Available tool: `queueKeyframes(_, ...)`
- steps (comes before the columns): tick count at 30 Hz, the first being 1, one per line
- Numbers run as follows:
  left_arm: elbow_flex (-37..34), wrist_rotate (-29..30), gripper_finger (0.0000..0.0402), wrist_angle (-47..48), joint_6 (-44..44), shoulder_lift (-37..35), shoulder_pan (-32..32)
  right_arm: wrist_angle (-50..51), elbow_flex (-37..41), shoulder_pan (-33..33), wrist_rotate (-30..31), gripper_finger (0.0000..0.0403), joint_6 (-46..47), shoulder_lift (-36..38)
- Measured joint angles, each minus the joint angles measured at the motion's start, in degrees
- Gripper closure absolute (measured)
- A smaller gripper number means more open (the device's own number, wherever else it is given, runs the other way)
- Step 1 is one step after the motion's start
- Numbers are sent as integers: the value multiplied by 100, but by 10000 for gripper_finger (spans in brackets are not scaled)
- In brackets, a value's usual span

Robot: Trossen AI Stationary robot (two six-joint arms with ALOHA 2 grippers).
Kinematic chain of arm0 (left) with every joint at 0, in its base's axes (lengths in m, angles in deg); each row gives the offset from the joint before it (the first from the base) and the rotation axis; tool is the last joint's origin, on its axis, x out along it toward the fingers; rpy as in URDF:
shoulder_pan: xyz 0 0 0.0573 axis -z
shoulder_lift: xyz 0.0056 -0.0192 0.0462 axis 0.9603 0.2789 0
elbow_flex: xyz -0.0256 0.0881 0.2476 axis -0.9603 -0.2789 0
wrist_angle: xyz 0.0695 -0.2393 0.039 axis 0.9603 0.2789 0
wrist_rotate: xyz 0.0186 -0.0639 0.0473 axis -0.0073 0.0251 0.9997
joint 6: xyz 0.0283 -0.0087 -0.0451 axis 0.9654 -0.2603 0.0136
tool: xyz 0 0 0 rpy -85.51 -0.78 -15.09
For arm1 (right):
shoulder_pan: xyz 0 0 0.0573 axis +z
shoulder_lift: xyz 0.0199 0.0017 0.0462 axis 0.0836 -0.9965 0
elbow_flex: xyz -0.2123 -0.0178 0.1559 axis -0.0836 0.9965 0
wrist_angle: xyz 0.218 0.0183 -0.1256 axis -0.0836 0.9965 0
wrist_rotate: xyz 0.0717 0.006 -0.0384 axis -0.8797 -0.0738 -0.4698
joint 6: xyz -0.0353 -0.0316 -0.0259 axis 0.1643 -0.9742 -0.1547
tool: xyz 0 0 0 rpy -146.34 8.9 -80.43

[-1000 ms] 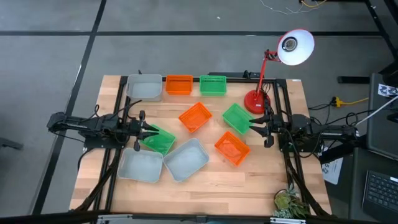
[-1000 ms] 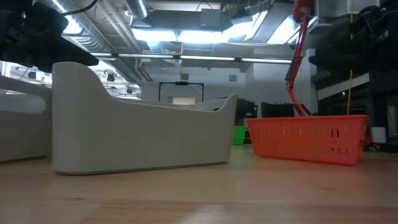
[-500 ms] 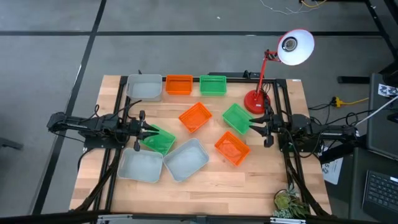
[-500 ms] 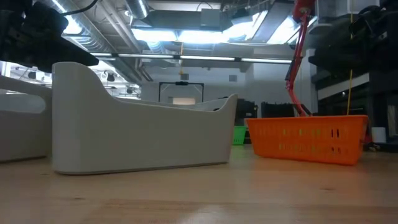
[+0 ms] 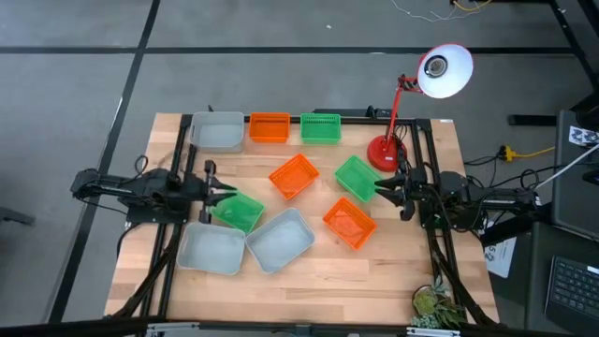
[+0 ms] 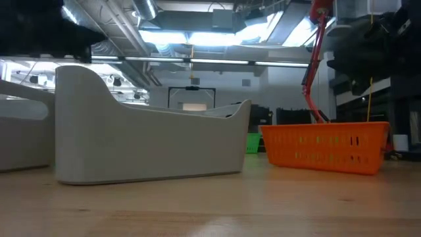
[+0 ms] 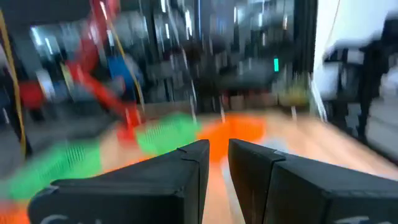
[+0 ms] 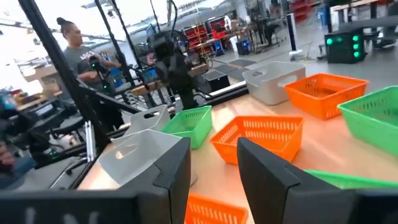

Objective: Stack baskets by color
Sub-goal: Stack the right green bin on the top green bin

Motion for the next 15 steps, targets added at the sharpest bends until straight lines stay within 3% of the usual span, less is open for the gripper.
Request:
queueKeyframes(6, 0, -2, 348, -1492, 286, 0, 0, -1361, 0, 2, -164, 272, -740, -2)
queueKeyframes(11, 0, 0, 348, -1823, 576, 0, 1, -2436, 0, 0, -847, 272, -1070, -35)
queueKeyframes(15, 0, 347, 348, -1755, 634, 7, 2, -2426, -230, 2, -703, 272, -1083, -258)
